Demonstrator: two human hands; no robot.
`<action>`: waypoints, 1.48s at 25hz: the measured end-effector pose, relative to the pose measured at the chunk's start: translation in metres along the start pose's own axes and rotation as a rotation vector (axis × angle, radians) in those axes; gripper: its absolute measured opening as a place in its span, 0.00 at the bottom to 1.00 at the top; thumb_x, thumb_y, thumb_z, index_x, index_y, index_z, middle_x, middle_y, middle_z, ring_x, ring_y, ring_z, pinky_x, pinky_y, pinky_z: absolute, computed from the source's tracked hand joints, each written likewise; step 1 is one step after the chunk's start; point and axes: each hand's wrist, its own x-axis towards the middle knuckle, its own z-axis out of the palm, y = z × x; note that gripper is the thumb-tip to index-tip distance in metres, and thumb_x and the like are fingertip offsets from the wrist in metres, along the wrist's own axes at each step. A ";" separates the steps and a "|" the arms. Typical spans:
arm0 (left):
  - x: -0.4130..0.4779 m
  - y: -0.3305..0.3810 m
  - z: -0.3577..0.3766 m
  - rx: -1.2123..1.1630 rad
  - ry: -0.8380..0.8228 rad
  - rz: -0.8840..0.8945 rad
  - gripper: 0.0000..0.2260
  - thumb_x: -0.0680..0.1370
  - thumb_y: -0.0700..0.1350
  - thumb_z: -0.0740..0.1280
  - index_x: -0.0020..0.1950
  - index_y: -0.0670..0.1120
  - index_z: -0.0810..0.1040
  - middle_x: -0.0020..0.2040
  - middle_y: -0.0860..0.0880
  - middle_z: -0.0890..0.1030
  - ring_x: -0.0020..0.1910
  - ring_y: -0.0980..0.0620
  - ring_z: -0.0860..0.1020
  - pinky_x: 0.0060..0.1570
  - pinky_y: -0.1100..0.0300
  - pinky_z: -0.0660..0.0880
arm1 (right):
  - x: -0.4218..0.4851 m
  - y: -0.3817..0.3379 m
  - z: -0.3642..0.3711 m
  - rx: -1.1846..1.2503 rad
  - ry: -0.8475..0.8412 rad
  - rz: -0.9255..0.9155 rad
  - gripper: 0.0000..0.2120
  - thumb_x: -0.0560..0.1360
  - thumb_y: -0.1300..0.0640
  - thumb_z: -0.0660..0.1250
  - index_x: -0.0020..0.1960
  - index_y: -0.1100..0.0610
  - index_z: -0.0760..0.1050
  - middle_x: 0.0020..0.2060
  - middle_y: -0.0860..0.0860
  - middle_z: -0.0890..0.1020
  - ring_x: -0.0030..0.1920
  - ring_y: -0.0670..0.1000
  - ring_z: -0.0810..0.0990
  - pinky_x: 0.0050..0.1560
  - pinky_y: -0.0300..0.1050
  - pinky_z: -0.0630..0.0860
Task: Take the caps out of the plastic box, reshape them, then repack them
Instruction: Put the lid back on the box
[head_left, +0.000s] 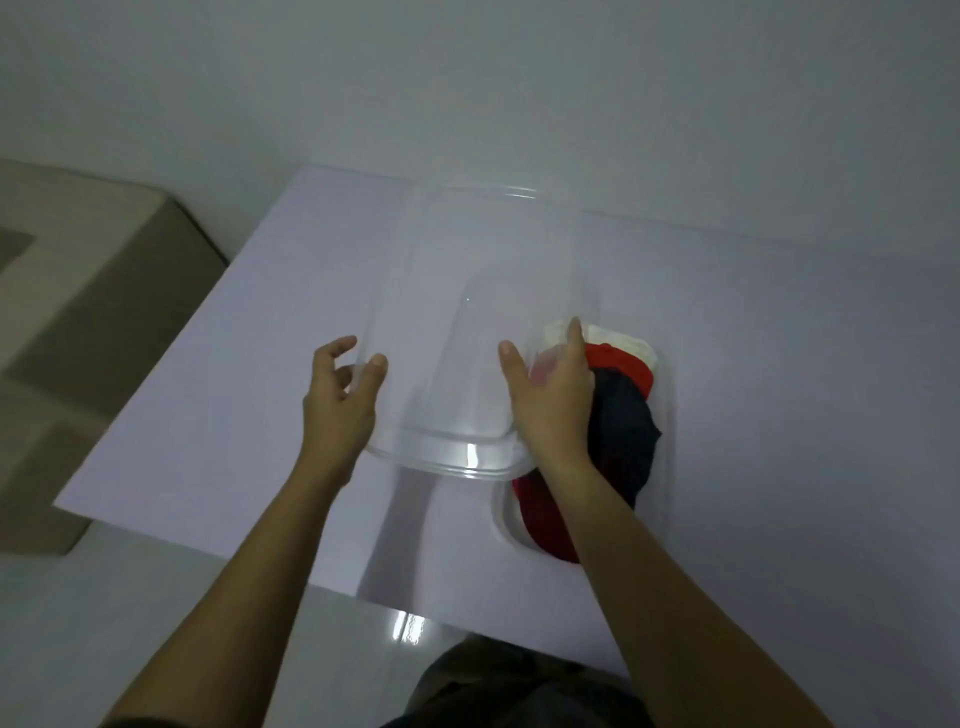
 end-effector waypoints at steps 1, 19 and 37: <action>-0.014 0.004 0.014 0.032 -0.031 0.003 0.18 0.77 0.52 0.63 0.67 0.54 0.67 0.53 0.48 0.76 0.49 0.49 0.76 0.47 0.55 0.73 | 0.000 0.008 -0.020 0.037 -0.001 0.000 0.37 0.74 0.47 0.67 0.76 0.54 0.52 0.66 0.51 0.72 0.66 0.50 0.68 0.69 0.48 0.65; -0.089 -0.046 0.118 0.392 -0.321 0.157 0.23 0.82 0.48 0.54 0.76 0.46 0.54 0.76 0.47 0.59 0.75 0.47 0.58 0.73 0.52 0.57 | -0.024 0.120 -0.112 -0.103 -0.014 0.087 0.29 0.80 0.55 0.59 0.76 0.56 0.50 0.76 0.51 0.57 0.76 0.50 0.54 0.73 0.42 0.53; -0.078 -0.049 0.126 0.523 -0.332 0.191 0.23 0.82 0.48 0.52 0.76 0.44 0.52 0.76 0.46 0.58 0.74 0.46 0.60 0.71 0.55 0.58 | -0.016 0.118 -0.104 -0.028 0.047 0.207 0.29 0.79 0.56 0.61 0.76 0.51 0.53 0.75 0.51 0.59 0.74 0.54 0.59 0.71 0.46 0.58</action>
